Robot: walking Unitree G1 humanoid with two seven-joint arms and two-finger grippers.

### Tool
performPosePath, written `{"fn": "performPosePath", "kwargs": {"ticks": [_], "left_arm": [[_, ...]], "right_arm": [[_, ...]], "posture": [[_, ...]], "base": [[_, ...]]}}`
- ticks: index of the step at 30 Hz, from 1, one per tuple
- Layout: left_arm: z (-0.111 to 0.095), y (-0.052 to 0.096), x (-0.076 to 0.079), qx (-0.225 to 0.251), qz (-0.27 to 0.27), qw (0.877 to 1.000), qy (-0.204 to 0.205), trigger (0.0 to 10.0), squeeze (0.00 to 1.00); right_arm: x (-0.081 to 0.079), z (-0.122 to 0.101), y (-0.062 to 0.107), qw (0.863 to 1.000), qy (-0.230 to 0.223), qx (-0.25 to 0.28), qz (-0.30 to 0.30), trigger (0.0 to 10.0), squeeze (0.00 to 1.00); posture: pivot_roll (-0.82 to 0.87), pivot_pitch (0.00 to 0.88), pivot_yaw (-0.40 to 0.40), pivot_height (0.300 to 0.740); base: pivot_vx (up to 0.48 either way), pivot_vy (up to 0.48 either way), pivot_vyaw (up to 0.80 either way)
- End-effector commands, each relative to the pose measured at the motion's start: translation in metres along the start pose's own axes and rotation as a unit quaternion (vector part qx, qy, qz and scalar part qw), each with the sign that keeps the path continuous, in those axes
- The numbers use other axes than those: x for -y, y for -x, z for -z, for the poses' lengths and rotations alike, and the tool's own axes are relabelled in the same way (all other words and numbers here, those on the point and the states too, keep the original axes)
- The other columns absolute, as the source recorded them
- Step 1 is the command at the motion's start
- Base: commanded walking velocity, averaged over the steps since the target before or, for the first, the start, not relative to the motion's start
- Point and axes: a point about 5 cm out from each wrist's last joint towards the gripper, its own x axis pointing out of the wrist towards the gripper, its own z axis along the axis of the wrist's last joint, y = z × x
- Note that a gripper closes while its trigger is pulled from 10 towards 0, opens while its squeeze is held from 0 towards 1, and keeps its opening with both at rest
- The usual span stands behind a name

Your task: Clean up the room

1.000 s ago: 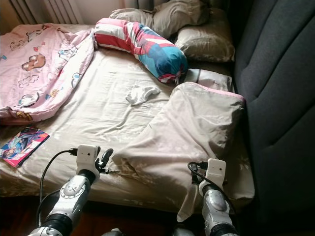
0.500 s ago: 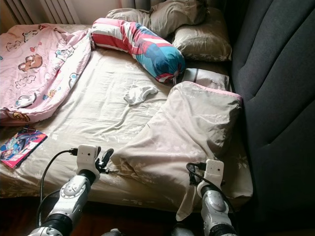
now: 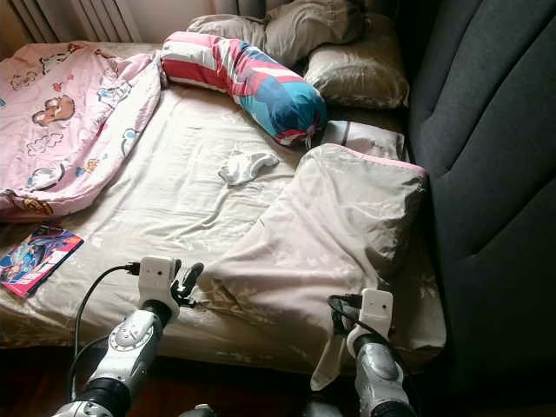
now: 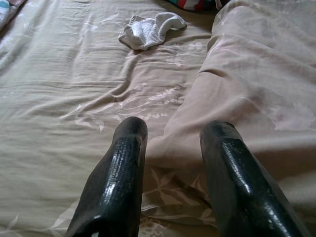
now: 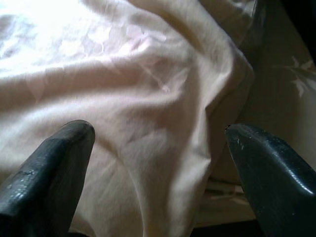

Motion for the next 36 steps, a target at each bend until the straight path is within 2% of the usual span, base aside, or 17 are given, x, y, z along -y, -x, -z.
{"fn": "performPosePath", "kwargs": {"ticks": [1,16,27,36], "left_arm": [[0.004,0.004,-0.001,0.0,-0.002,1.0,0.003,10.0,0.0],[0.003,0.003,0.0,0.0,0.003,1.0,0.002,10.0,0.0],[0.003,0.003,0.0,-0.001,0.004,1.0,0.004,10.0,0.0],[0.004,0.004,-0.002,-0.002,0.004,1.0,0.003,10.0,0.0]], "right_arm": [[0.001,0.009,0.003,1.0,0.0,-0.02,-0.002,10.0,0.0],[-0.001,0.016,0.005,0.999,-0.003,-0.035,-0.015,10.0,0.0],[-0.002,0.021,0.007,0.999,-0.004,-0.045,-0.012,10.0,0.0],[0.003,0.027,0.01,0.998,-0.019,-0.05,0.015,10.0,0.0]], "posture": [[-0.03,0.143,0.004,0.69],[-0.03,0.139,0.006,0.69],[-0.03,0.149,0.005,0.69],[-0.02,0.156,0.008,0.69]], "base": [[0.0,0.0,0.0],[0.208,0.0,0.0],[0.0,0.0,0.0],[0.0,0.0,0.0]]}}
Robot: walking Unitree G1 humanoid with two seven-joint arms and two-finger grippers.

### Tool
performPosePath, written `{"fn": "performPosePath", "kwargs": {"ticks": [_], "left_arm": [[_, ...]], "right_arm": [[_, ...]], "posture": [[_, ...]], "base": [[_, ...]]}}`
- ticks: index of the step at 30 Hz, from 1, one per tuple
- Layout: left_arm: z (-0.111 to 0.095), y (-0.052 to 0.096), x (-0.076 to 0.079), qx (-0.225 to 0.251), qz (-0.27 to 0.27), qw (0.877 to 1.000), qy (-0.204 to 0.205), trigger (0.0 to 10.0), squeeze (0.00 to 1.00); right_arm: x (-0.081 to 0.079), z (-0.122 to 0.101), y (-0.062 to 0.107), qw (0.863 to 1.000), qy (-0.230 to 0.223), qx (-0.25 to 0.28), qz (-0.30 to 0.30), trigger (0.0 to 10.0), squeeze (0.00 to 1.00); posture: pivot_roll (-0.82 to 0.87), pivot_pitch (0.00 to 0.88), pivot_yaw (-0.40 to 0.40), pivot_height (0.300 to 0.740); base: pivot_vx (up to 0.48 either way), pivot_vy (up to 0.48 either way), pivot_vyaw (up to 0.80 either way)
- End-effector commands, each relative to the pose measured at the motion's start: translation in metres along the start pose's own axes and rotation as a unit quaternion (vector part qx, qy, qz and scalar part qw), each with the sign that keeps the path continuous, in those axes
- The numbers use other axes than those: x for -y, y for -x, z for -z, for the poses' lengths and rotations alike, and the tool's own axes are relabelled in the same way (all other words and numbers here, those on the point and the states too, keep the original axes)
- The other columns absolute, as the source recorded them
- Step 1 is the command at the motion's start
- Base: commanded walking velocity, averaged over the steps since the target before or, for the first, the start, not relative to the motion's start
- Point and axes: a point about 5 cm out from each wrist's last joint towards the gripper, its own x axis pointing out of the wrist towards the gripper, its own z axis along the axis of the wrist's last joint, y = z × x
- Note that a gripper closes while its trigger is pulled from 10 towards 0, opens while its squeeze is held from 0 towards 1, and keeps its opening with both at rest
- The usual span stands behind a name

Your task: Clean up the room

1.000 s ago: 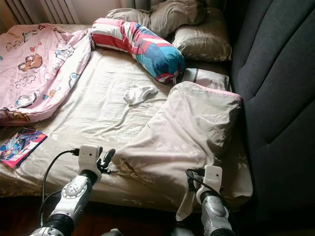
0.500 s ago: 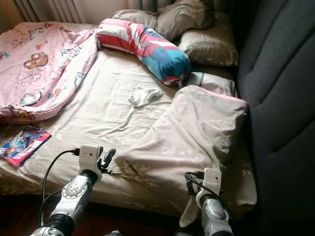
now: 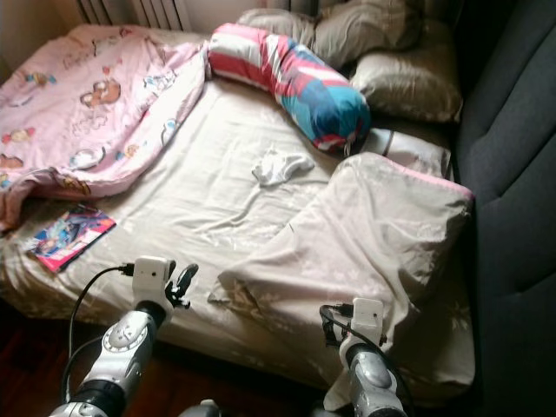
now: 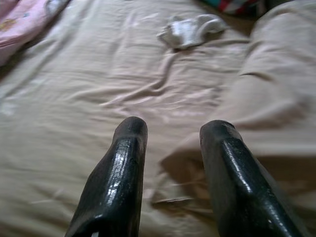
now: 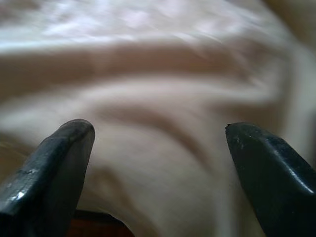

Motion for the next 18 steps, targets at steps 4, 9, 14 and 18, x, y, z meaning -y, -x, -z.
{"fn": "performPosePath", "kwargs": {"ticks": [4,9,14,18], "left_arm": [[0.003,0.003,-0.001,-0.002,0.0,1.0,0.002,10.0,0.0],[0.003,0.004,-0.003,-0.003,0.0,1.0,0.0,10.0,0.0],[0.004,0.005,-0.003,-0.005,0.001,1.0,-0.002,10.0,0.0],[0.003,0.006,-0.004,-0.003,0.002,1.0,-0.004,10.0,0.0]], "right_arm": [[0.014,0.009,0.004,0.999,-0.013,-0.019,0.048,10.0,0.0],[0.015,0.008,0.004,0.998,-0.032,-0.014,0.049,10.0,1.0],[0.012,0.008,0.003,0.999,-0.041,-0.024,0.022,10.0,1.0],[0.012,0.006,0.002,0.998,-0.048,-0.023,0.021,10.0,1.0]], "posture": [[-0.02,0.159,0.011,0.69],[-0.02,0.167,0.015,0.69],[-0.02,0.173,0.018,0.69],[-0.01,0.181,0.022,0.69]], "base": [[0.0,0.0,0.0],[0.0,0.0,0.0],[0.0,0.0,0.0],[0.0,0.0,0.0]]}}
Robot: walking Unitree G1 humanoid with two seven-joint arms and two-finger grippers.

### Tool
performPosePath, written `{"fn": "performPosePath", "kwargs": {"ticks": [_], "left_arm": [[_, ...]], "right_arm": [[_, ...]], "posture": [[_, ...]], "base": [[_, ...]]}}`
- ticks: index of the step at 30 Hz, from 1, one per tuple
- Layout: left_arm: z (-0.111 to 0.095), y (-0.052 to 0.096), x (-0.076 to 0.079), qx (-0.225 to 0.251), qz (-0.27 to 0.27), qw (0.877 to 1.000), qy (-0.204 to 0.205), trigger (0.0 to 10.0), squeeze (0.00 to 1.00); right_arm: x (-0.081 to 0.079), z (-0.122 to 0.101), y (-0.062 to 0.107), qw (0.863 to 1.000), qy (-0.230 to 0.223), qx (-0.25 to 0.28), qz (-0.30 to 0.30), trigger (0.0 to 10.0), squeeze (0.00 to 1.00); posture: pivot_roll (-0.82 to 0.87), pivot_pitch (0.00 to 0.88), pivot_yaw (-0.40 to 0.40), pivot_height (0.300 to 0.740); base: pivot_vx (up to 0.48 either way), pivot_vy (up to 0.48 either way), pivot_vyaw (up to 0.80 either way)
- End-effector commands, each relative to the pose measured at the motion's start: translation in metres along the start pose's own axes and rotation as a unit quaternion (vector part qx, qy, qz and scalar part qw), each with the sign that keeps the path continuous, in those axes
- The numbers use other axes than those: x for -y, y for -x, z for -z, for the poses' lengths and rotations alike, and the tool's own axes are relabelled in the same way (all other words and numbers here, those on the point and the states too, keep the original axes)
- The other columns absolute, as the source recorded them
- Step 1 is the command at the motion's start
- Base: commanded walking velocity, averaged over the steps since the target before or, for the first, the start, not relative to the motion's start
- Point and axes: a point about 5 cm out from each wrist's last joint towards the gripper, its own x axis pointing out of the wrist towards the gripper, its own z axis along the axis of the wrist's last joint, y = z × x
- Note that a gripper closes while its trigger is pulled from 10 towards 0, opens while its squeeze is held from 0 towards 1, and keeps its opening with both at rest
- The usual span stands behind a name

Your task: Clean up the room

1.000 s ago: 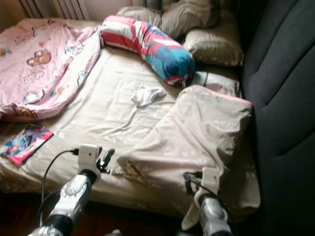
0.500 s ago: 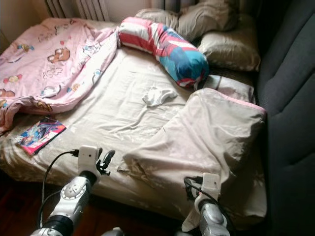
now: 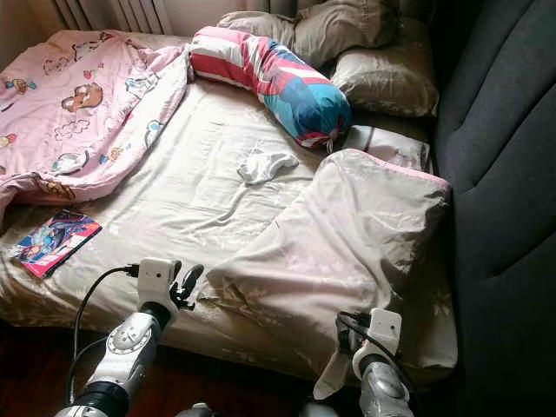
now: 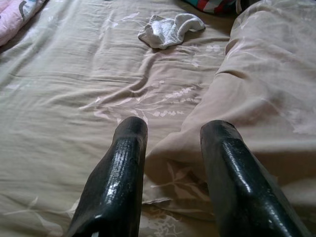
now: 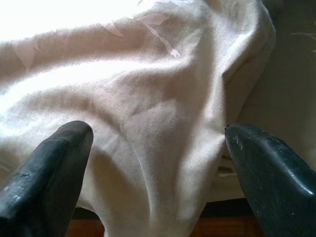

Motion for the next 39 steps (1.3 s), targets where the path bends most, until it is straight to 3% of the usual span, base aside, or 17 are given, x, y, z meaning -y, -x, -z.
{"fn": "performPosePath", "kwargs": {"ticks": [1,5,6,17,39], "left_arm": [[0.005,0.005,-0.004,-0.01,-0.001,1.0,-0.001,10.0,0.0],[0.005,0.006,-0.006,-0.01,-0.002,1.0,-0.004,10.0,0.0],[0.006,0.008,-0.008,-0.011,-0.003,1.0,-0.006,10.0,0.0],[0.007,0.015,-0.015,-0.017,0.004,1.0,-0.021,10.0,0.0],[0.011,0.032,-0.014,-0.032,0.028,0.998,-0.036,10.0,0.0]], "right_arm": [[0.002,0.007,0.002,1.0,-0.013,-0.015,0.006,10.0,1.0],[0.006,-0.001,0.0,0.999,-0.05,0.0,0.018,10.0,0.97],[0.009,-0.007,-0.002,0.998,-0.057,0.01,0.025,10.0,0.0],[-0.002,-0.02,-0.007,0.996,-0.08,0.032,0.014,10.0,0.0],[-0.019,0.019,0.004,0.997,-0.07,-0.027,0.006,10.0,0.0]], "posture": [[0.0,0.182,0.023,0.69],[0.01,0.187,0.03,0.69],[0.01,0.191,0.037,0.69],[0.03,0.206,0.082,0.69],[0.07,0.255,0.134,0.69]], "base": [[0.0,0.0,0.0],[0.0,0.0,0.0],[0.0,0.0,0.0],[0.0,0.0,0.0],[0.0,0.0,0.0]]}}
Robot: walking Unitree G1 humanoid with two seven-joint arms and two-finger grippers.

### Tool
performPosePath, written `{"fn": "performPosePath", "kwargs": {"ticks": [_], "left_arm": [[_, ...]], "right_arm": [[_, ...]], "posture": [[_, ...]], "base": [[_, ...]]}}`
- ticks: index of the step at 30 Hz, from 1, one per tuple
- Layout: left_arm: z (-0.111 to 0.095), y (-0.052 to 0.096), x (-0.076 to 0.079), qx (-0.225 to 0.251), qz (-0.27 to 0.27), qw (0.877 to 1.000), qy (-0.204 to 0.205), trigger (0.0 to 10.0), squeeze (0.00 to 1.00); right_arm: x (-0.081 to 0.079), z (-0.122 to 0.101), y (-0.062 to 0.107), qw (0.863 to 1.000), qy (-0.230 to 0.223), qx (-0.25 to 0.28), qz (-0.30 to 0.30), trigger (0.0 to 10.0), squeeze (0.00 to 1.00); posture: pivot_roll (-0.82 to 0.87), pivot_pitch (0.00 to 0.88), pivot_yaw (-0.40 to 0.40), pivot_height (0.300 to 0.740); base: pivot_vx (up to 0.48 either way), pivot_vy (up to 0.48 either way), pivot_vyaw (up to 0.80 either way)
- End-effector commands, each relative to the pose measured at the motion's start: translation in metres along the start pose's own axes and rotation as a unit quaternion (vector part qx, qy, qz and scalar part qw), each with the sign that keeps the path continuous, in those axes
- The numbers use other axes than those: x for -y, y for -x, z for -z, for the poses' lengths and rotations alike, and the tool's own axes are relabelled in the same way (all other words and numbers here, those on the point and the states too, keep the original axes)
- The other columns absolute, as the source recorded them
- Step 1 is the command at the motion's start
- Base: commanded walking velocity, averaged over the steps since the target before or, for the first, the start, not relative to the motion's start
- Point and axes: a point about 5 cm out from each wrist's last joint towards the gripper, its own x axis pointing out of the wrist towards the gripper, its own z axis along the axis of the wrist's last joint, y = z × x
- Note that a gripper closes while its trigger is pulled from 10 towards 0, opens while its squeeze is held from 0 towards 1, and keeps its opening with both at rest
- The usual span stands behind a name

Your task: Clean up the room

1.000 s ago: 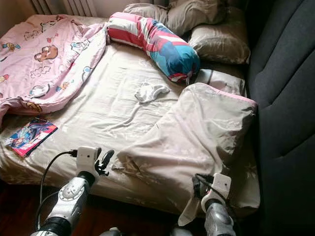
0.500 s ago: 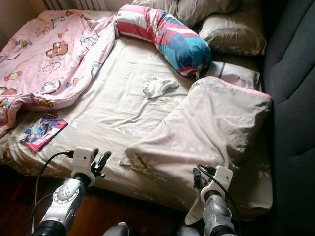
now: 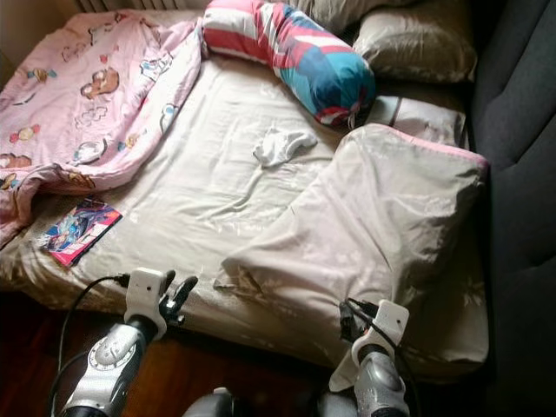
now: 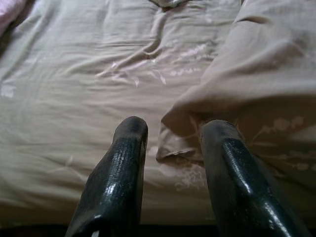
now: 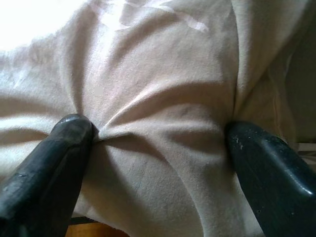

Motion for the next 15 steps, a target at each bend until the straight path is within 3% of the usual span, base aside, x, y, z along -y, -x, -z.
{"fn": "performPosePath", "kwargs": {"ticks": [1,6,7,8,15], "left_arm": [[0.0059,0.0061,-0.0041,-0.016,-0.001,1.0,-0.005,10.0,0.0],[0.006,0.0072,-0.0032,-0.02,0.0,1.0,-0.006,10.0,0.0],[0.0061,0.0073,-0.003,-0.021,0.001,1.0,-0.006,10.0,0.0],[0.0065,0.0078,-0.0022,-0.023,0.002,1.0,-0.005,10.0,0.0],[0.008,0.0079,0.0013,-0.029,0.005,1.0,0.0,10.0,0.0]], "right_arm": [[-0.0034,0.0275,0.0088,0.998,-0.001,-0.054,-0.007,10.0,0.0],[-0.0089,0.0305,0.0095,0.998,0.001,-0.061,-0.026,10.0,0.0],[-0.0091,0.0304,0.0095,0.998,0.001,-0.061,-0.028,6.5,0.0],[-0.0094,0.0304,0.0098,0.998,0.001,-0.059,-0.034,0.0,0.0],[-0.0059,0.0348,0.0123,0.997,0.02,-0.066,-0.035,0.0,0.0]], "posture": [[0.07,0.255,0.134,0.69],[0.06,0.265,0.134,0.69],[0.06,0.265,0.133,0.69],[0.06,0.266,0.132,0.69],[0.05,0.267,0.127,0.69]], "base": [[0.0,0.0,0.0],[0.0,0.0,0.0],[0.0,0.0,0.0],[0.0,0.0,0.0],[0.0,0.0,0.0]]}}
